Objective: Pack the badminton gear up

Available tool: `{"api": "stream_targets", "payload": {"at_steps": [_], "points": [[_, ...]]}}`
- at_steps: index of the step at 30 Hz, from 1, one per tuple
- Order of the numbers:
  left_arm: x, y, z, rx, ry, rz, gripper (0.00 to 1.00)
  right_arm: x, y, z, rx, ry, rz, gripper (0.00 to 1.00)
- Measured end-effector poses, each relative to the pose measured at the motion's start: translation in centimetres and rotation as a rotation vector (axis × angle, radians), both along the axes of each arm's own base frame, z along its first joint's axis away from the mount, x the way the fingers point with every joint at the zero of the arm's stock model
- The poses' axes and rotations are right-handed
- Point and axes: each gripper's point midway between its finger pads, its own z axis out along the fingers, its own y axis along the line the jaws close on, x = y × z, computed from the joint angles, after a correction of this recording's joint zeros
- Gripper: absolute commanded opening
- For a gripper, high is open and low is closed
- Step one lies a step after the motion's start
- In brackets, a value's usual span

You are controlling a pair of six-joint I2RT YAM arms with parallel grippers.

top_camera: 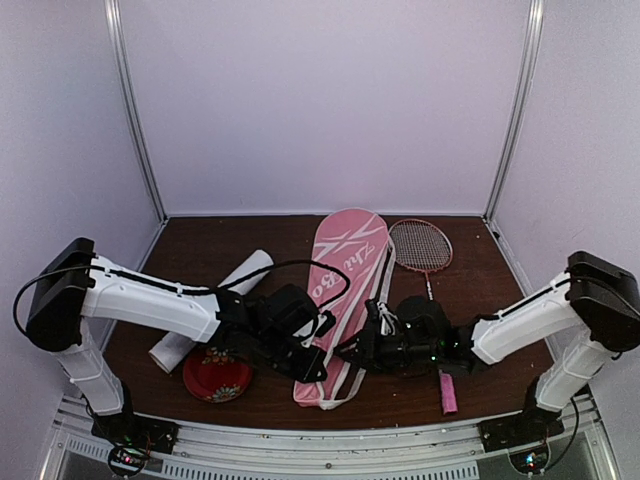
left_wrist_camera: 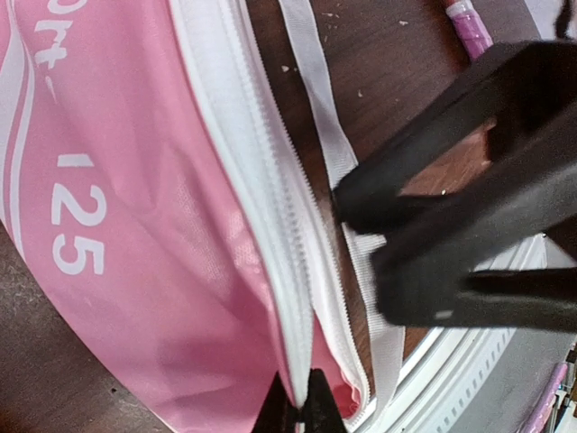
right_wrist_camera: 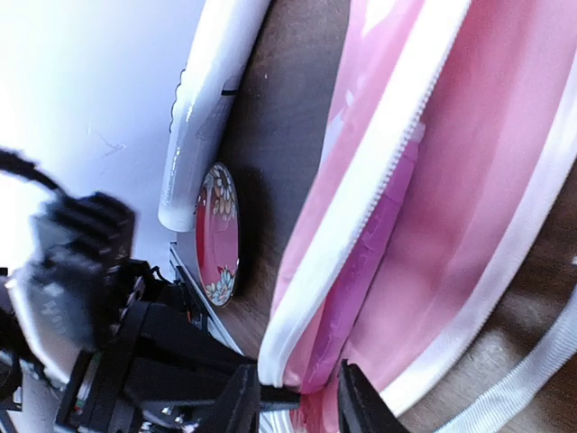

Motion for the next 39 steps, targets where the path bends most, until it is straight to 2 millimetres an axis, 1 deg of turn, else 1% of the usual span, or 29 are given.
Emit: {"api": "stream_targets", "payload": {"at_steps": [2,3,5,7,9,10,11,13,16,19,22,24,27,31,35,39], "points": [[0.1,0.1,0.0,-0.001,0.003,0.001,0.00,0.3,-1.3,1.7,-0.039,-0.063,-0.005,0.36],[0.1,0.1,0.0,-0.001,0.005,0.002,0.00,0.4,-1.7,2.1,-0.046,-0.077,-0.010,0.36],[0.2,0.1,0.0,-0.003,0.006,0.003,0.00,0.7,-3.2,3.4,-0.078,-0.117,-0.029,0.36],[0.2,0.0,0.0,-0.005,0.006,0.002,0.00,1.3,-5.3,4.1,-0.119,-0.141,-0.065,0.36],[0.2,0.0,0.1,-0.008,0.007,0.002,0.00,2.0,-7.7,4.2,-0.167,-0.149,-0.111,0.36],[0.2,0.0,0.1,-0.009,0.008,0.003,0.00,2.3,-9.0,4.1,-0.197,-0.151,-0.137,0.37],[0.2,0.0,0.1,-0.010,0.008,0.003,0.00,2.5,-10.3,3.9,-0.226,-0.148,-0.162,0.42],[0.3,0.0,0.1,-0.012,0.010,0.003,0.00,2.8,-13.5,3.2,-0.311,-0.141,-0.217,0.45],[0.3,0.0,0.1,-0.015,0.012,0.002,0.00,3.1,-16.6,2.4,-0.400,-0.127,-0.267,0.45],[0.3,-0.1,0.2,-0.018,0.013,0.002,0.00,3.5,-20.1,0.8,-0.520,-0.092,-0.319,0.44],[0.3,-0.1,0.2,-0.021,0.015,0.001,0.00,3.7,-22.8,-1.0,-0.634,-0.045,-0.341,0.43],[0.4,-0.1,0.2,-0.022,0.016,0.001,0.00,4.3,-24.0,-1.6,-0.696,-0.017,-0.346,0.40],[0.4,-0.2,0.3,-0.028,0.015,0.000,0.00,6.0,-24.6,-1.8,-0.752,0.001,-0.346,0.37],[0.4,-0.3,0.4,-0.033,0.013,-0.001,0.00,8.7,-24.9,-2.0,-0.797,0.003,-0.353,0.35],[0.5,-0.4,0.4,-0.040,0.011,-0.001,0.00,10.6,-25.1,-2.6,-0.824,0.015,-0.357,0.31],[0.6,-0.5,0.5,-0.049,0.009,-0.001,0.00,12.7,-24.6,-3.3,-0.842,0.023,-0.347,0.29]]}}
